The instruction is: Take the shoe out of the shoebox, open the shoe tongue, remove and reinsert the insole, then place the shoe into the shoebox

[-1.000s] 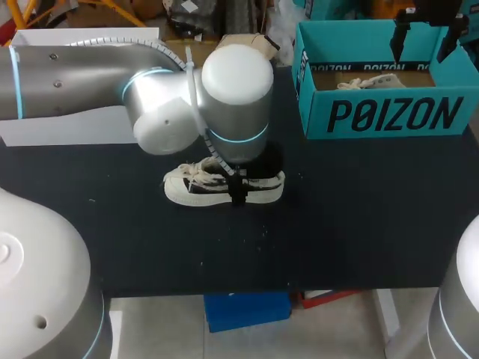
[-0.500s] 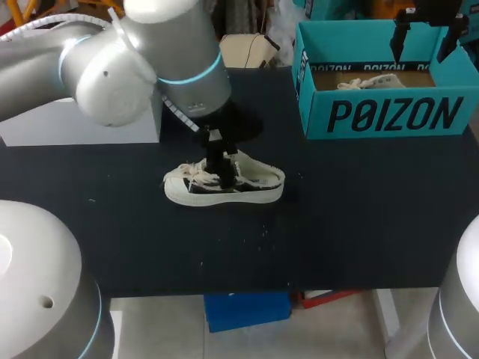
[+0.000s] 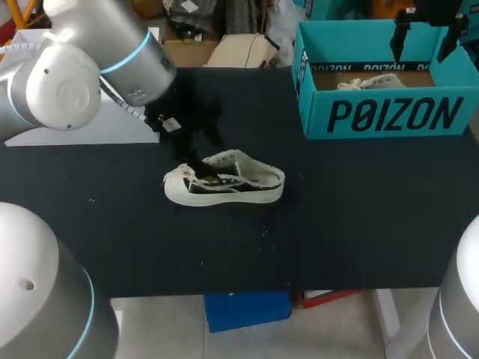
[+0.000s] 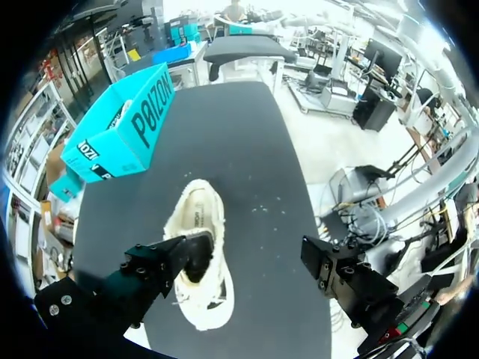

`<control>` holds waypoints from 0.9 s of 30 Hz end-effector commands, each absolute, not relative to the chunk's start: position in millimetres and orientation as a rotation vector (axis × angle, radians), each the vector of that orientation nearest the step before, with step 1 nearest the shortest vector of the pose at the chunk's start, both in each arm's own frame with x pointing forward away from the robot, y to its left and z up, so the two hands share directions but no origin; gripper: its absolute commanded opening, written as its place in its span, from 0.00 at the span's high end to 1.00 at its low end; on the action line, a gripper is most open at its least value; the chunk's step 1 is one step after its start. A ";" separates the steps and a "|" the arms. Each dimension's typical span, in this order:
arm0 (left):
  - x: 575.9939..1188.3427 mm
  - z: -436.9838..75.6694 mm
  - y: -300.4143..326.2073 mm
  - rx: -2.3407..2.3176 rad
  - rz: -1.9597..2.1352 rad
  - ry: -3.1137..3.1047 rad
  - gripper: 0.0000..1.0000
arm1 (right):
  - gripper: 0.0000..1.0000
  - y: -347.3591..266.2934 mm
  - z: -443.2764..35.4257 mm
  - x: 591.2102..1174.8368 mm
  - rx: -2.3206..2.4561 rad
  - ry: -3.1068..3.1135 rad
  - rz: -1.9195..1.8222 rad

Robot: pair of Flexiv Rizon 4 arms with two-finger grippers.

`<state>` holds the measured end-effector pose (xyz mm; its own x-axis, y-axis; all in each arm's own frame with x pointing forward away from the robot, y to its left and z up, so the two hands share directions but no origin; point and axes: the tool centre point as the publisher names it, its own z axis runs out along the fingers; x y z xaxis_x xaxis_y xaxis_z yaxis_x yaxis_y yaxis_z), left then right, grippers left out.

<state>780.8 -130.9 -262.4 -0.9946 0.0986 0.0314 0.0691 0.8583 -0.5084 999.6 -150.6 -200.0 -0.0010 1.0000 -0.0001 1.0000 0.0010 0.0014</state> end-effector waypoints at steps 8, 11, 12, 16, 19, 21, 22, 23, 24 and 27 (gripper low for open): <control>778.0 -265.6 -127.5 -0.131 0.929 -2.943 0.00 | 0.00 -150.4 -199.9 999.7 2.221 2.222 0.001; 778.0 -265.6 -127.5 -0.131 0.929 -2.943 0.00 | 0.00 -150.4 -199.9 999.7 2.221 2.222 0.001; 778.0 -265.6 -127.5 -0.131 0.929 -2.943 0.00 | 0.00 -150.4 -199.9 999.7 2.221 2.222 0.001; 758.2 -262.4 -131.1 -0.209 0.979 -2.994 0.00 | 0.00 -150.4 -199.9 999.7 2.221 2.222 0.001; 745.9 -264.4 -128.8 -0.199 1.038 -3.050 0.00 | 0.00 -150.4 -199.9 999.7 2.221 2.222 0.001; 741.4 -264.8 -124.0 -0.233 1.070 -3.081 0.00 | 0.00 -150.4 -199.9 999.7 2.221 2.222 0.001; 741.3 -264.0 -120.3 -0.206 1.086 -3.076 0.00 | 0.00 -150.4 -199.9 999.7 2.221 2.222 0.001; 741.8 -261.7 -115.8 -0.186 1.070 -3.098 0.00 | 0.00 -150.4 -199.9 999.7 2.221 2.222 0.001; 742.4 -258.7 -112.9 -0.186 1.103 -3.088 0.00 | 0.00 -150.4 -199.9 999.7 2.221 2.222 0.001; 747.8 -250.7 -104.7 -0.142 1.137 -3.079 0.00 | 0.00 -150.4 -199.9 999.7 2.221 2.222 0.001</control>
<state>763.5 -125.7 -254.0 -0.9909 0.0579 -0.1213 0.1214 0.7719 -0.6240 999.6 -150.5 -200.1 -0.0010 1.0000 -0.0001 1.0000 0.0010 0.0013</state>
